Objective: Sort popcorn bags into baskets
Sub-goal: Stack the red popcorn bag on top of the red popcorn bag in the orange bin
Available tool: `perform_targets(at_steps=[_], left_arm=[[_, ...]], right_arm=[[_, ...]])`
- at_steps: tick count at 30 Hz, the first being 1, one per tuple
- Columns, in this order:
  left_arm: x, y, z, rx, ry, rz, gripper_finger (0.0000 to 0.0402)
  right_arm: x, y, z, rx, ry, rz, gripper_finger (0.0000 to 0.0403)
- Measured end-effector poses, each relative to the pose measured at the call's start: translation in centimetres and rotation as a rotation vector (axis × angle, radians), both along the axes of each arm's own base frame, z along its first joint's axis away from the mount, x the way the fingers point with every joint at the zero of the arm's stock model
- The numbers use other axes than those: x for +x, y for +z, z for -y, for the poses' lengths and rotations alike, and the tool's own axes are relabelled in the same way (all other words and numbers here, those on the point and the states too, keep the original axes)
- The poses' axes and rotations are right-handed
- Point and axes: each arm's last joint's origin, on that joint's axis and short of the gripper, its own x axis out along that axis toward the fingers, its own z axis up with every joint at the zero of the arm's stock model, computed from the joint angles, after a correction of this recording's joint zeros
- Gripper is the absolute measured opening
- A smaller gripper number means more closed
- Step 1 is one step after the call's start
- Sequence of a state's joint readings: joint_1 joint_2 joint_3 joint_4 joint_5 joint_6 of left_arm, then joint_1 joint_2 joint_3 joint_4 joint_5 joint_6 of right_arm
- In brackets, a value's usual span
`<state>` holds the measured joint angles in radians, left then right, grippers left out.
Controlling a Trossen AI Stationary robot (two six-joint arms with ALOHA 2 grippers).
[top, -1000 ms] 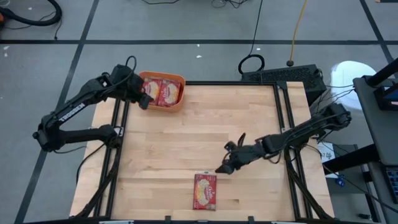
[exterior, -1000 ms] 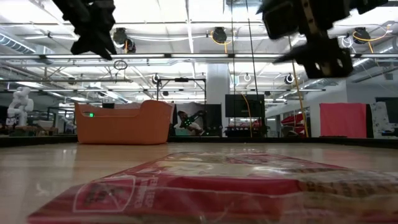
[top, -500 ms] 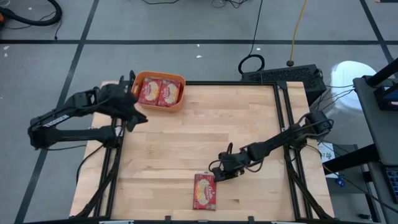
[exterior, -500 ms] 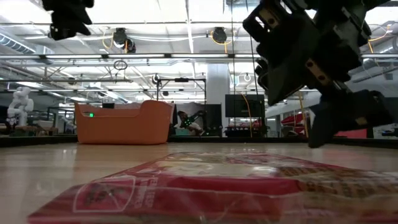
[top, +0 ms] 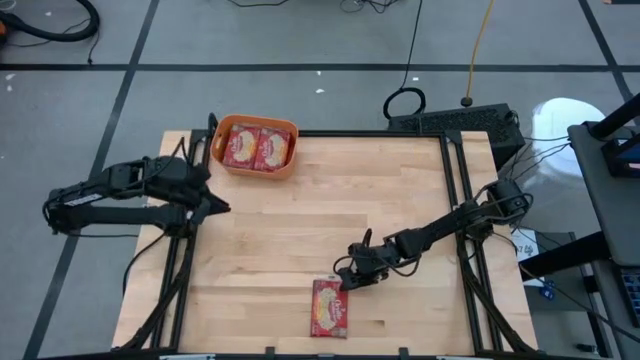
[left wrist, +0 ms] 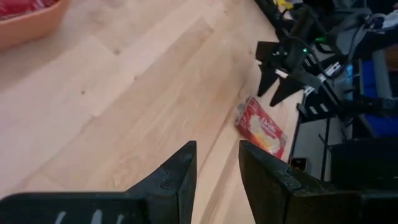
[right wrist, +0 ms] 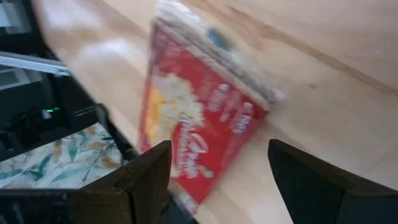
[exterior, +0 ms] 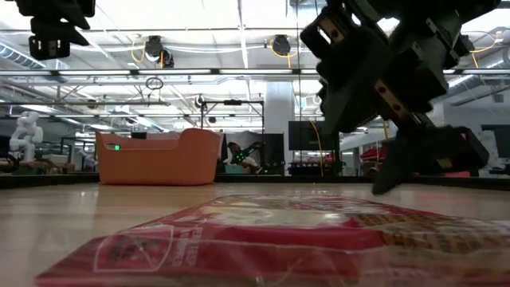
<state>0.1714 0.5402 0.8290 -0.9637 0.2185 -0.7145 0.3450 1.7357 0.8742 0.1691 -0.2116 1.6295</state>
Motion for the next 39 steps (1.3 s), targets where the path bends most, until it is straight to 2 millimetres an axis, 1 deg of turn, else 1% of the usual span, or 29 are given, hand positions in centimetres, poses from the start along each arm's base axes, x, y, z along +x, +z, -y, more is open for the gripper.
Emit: perform_targets(at_steps=[4, 9, 12, 16, 22, 25, 27, 31, 35, 39], left_arm=[[0.6, -1.0, 0.3, -0.007, -0.022, -0.017, 0.0122], [1.6, -2.1, 0.8, -0.038, -0.033, 0.024, 0.0122], [1.9, -2.4, 1.2, -0.036, -0.027, 0.037, 0.0122], [2.1, -2.9, 1.5, -0.007, -0.003, 0.026, 0.0122], [2.5, -4.1, 2.1, -0.059, 0.012, 0.018, 0.0122], [2.9, -4.6, 2.4, -0.079, 0.0, 0.032, 0.0122], [3.3, -4.9, 2.6, -0.09, -0.007, 0.047, 0.0122], [4.2, -5.4, 3.0, -0.105, -0.021, 0.091, 0.0122], [5.3, -5.7, 3.2, -0.096, -0.033, 0.113, 0.0122], [6.5, -6.2, 3.4, -0.056, -0.052, 0.108, 0.0122]], right_arm=[[0.2, -1.3, 0.0, 0.005, -0.016, -0.044, 0.0258], [0.9, -2.2, -0.3, 0.031, -0.023, -0.008, 0.0256], [1.0, -2.6, -0.3, 0.031, -0.031, -0.013, 0.024], [0.8, -2.8, -0.2, 0.011, -0.022, -0.028, 0.019], [0.8, -3.0, -0.2, -0.01, -0.005, -0.027, 0.0083], [0.9, -3.0, 0.0, -0.047, -0.005, 0.003, 0.0028], [1.2, -2.8, 0.3, -0.079, -0.021, 0.042, 0.0009], [2.0, -2.2, 0.9, -0.093, -0.075, 0.142, 0.0008], [2.5, -0.5, 1.5, -0.125, -0.098, 0.271, 0.0002], [2.6, 1.5, 2.5, -0.192, -0.125, 0.359, 0.0001]])
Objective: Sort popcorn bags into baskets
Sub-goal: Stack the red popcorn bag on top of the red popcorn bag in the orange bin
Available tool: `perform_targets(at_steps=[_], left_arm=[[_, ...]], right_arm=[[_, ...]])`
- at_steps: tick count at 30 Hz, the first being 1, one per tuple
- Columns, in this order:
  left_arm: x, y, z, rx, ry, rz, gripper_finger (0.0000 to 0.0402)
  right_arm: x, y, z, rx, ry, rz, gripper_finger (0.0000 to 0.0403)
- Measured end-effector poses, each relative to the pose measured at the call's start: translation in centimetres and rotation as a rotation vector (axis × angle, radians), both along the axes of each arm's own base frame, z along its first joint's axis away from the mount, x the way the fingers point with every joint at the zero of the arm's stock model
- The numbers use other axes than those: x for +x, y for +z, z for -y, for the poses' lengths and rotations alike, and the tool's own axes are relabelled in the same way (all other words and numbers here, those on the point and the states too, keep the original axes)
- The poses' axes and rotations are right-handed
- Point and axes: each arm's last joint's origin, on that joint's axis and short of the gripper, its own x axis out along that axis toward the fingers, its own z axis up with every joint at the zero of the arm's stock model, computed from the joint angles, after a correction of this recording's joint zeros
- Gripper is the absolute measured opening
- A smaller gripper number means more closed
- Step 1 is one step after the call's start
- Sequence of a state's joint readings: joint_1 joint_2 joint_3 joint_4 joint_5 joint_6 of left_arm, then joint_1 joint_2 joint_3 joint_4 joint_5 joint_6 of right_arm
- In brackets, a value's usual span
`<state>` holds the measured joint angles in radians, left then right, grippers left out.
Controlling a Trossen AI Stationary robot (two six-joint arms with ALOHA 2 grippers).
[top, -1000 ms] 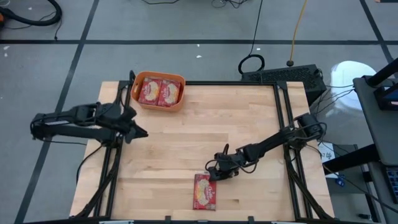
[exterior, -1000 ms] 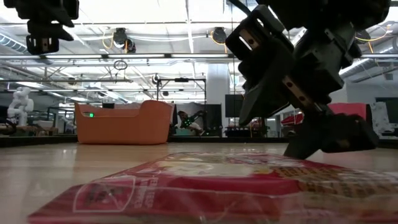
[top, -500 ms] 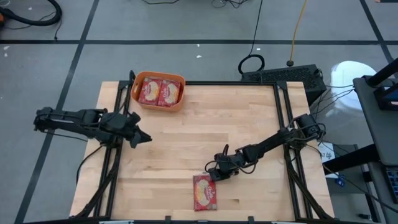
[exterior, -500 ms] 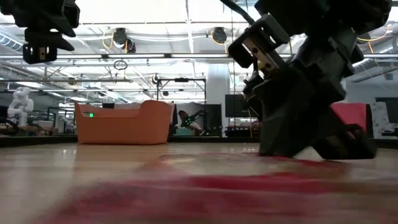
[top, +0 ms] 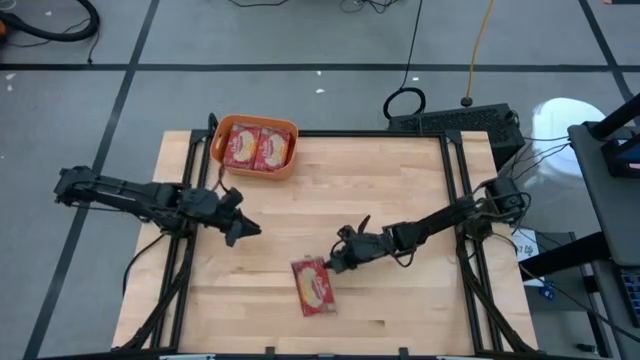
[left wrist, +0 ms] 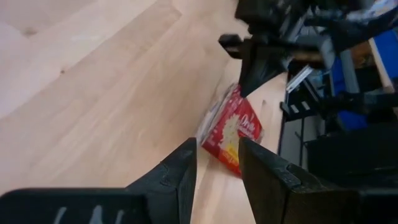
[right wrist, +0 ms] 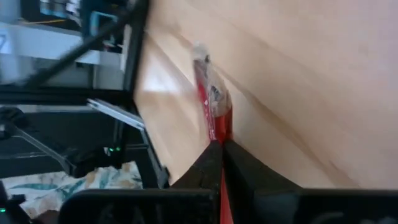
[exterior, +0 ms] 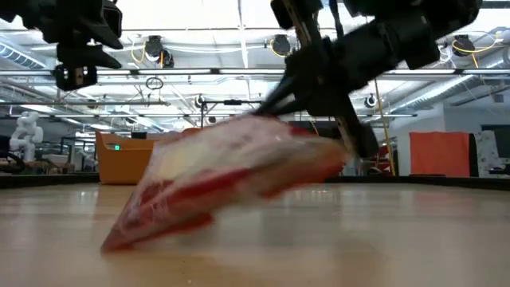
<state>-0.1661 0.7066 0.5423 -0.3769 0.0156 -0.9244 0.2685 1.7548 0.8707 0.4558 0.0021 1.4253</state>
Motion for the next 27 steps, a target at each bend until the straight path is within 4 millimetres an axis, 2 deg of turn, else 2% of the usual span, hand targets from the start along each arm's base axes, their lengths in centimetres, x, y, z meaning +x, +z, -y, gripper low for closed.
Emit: perform_targets(at_steps=[3, 6, 15, 19, 23, 27], left_arm=[[1.2, -0.1, 0.2, 0.062, -0.038, 0.036, 0.0128], [2.5, -0.3, 0.4, 0.111, -0.057, 0.073, 0.0151], [6.6, -2.0, 0.1, 0.219, -0.038, 0.126, 0.0286], [8.3, -2.6, -0.3, 0.294, -0.047, 0.181, 0.0331], [9.4, -3.8, -0.9, 0.3, -0.049, 0.165, 0.0337], [9.5, -5.5, -1.1, 0.252, -0.072, 0.039, 0.0312]], right_arm=[[-0.1, 1.6, 0.8, -0.048, -0.008, 0.065, 0.0], [-0.3, 3.0, 1.7, -0.104, -0.01, 0.111, 0.0], [-1.1, 6.3, 4.2, -0.301, 0.015, 0.216, 0.0], [-1.4, 6.9, 5.1, -0.35, 0.015, 0.219, 0.0], [-1.6, 6.4, 5.6, -0.327, -0.003, 0.15, 0.0], [-2.1, 5.3, 5.5, -0.215, -0.051, 0.007, 0.0]])
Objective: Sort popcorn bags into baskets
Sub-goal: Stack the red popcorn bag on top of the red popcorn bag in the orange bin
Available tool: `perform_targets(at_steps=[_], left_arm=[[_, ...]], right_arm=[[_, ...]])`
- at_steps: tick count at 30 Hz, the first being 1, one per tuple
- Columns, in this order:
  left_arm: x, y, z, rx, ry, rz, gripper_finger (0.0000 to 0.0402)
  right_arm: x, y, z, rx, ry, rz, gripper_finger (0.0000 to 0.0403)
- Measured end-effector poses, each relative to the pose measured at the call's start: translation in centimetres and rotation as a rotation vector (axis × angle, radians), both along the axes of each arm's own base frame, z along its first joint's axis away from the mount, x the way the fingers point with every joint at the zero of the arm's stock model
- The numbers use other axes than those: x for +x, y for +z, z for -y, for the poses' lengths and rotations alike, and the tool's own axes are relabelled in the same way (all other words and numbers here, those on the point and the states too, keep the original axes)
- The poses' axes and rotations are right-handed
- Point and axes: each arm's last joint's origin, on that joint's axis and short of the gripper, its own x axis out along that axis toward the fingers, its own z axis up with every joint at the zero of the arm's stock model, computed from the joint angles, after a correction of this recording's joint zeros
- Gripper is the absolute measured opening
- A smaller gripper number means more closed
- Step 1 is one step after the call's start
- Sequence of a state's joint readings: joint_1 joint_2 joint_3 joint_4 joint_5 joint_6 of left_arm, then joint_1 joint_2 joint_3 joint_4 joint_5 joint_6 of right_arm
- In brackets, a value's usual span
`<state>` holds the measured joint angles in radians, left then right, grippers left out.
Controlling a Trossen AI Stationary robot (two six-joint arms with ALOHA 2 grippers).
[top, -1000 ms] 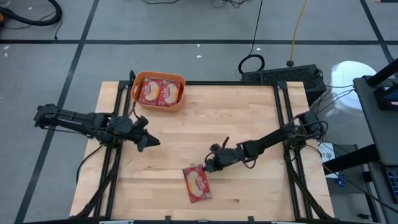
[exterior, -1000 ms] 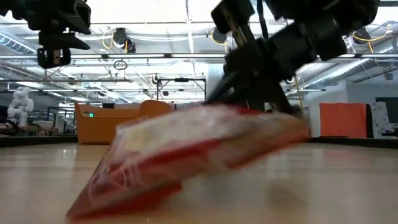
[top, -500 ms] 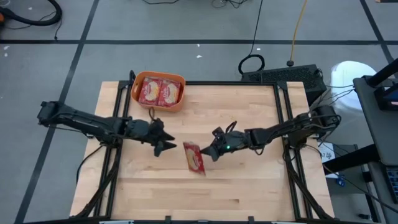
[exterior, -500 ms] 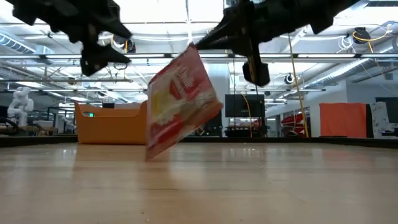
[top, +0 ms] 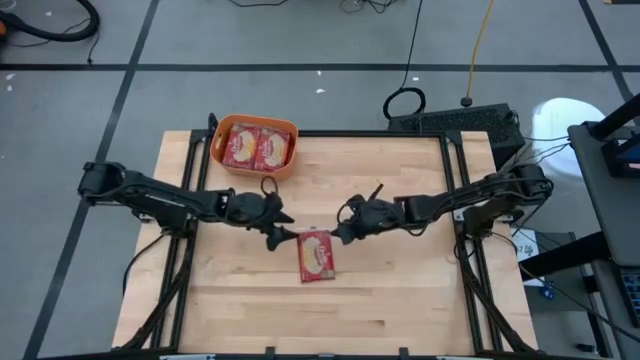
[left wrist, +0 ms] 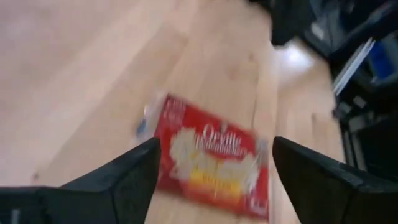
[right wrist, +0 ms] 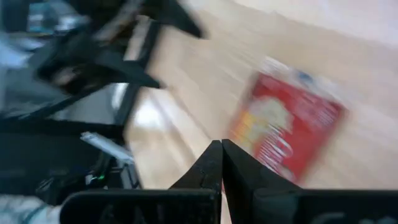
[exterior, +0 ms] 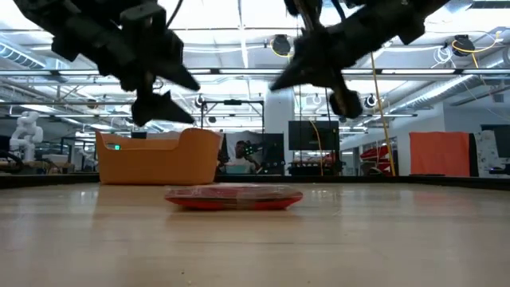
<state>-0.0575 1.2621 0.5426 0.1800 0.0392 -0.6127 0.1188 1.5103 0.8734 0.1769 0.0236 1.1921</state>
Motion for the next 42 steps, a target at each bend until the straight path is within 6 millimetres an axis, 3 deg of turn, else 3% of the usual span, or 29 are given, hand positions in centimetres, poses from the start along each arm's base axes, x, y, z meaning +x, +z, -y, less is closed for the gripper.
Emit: perform_targets(at_steps=[7, 16, 20, 28, 33, 42], left_arm=[[-1.0, -1.8, 0.2, 0.008, -0.023, -0.21, 0.0251], [-1.3, -2.9, 0.6, 0.071, -0.15, -0.286, 0.0183], [-0.7, -3.9, 1.3, 0.119, -0.217, -0.29, 0.0165], [1.2, -5.9, 2.3, 0.164, -0.275, -0.216, 0.0152], [1.8, -7.9, 2.4, 0.128, -0.245, -0.261, 0.0152], [2.0, -8.5, 2.4, 0.12, -0.216, -0.272, 0.0152]], right_arm=[[-0.7, -2.2, -0.3, 0.084, -0.074, -0.206, 0.0017], [1.3, -7.3, 0.4, 0.267, -0.108, -0.329, 0.0119], [2.3, -8.6, 0.3, 0.279, -0.126, -0.366, 0.0143], [4.6, -9.8, 0.1, 0.244, -0.093, -0.356, 0.0148], [5.3, -10.1, 0.0, 0.23, -0.066, -0.27, 0.0148], [5.6, -9.9, -0.1, 0.194, -0.043, -0.205, 0.0116]])
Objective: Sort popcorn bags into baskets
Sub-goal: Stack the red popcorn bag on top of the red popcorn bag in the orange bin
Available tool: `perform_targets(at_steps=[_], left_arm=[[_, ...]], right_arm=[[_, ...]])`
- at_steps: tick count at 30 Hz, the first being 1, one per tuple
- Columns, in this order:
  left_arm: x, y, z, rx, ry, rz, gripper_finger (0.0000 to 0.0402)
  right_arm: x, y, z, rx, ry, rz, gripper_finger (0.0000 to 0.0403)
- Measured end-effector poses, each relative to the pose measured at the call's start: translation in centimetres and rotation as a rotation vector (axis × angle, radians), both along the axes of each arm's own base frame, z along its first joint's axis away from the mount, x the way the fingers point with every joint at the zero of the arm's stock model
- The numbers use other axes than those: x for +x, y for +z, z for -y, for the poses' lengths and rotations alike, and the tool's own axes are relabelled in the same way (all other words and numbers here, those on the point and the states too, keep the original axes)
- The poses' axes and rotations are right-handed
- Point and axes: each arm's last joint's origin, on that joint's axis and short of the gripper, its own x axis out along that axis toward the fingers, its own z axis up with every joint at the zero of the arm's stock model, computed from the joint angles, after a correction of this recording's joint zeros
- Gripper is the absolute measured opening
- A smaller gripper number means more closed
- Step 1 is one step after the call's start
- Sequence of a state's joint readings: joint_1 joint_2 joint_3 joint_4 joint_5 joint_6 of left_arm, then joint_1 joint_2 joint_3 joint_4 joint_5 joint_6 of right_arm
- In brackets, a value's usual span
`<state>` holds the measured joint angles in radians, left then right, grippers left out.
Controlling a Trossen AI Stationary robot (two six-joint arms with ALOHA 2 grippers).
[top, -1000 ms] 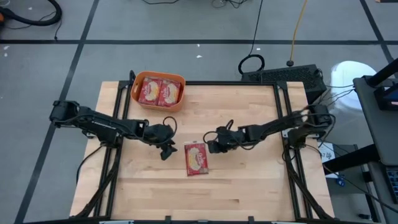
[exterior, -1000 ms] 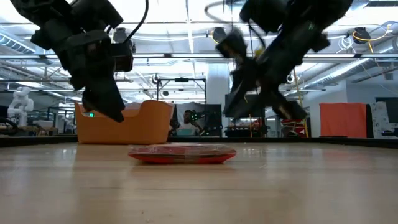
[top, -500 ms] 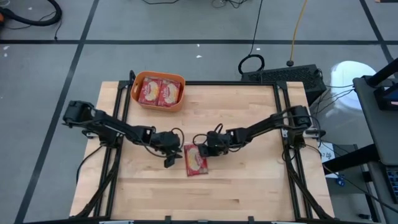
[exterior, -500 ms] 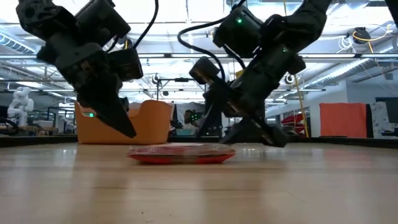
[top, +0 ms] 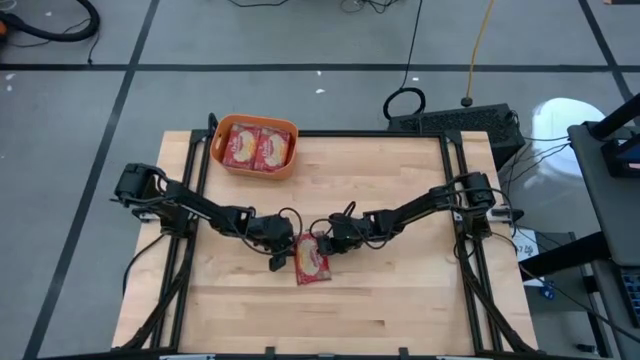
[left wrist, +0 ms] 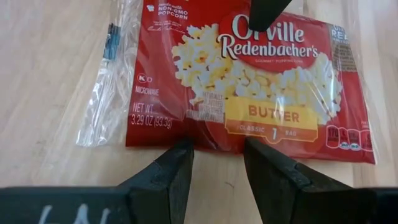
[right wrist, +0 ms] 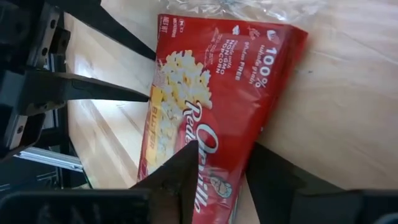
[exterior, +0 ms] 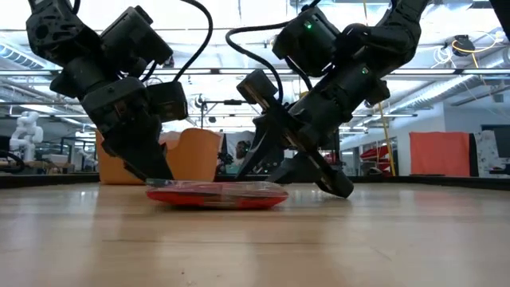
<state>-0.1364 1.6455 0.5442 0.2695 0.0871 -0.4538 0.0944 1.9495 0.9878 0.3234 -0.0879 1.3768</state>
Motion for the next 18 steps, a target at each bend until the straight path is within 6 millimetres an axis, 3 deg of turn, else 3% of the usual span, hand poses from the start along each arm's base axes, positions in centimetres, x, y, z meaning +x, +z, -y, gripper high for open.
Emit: perform_targets(at_steps=[12, 18], left_arm=[[-0.1, 0.2, 0.1, -0.072, -0.008, -0.012, 0.0152], [-1.0, 2.8, -0.3, -0.191, -0.033, 0.0, 0.0152]], right_arm=[[0.1, 0.3, 0.1, 0.0, -0.001, 0.017, 0.0023], [0.4, 0.8, 0.0, -0.001, 0.01, 0.058, 0.0014]])
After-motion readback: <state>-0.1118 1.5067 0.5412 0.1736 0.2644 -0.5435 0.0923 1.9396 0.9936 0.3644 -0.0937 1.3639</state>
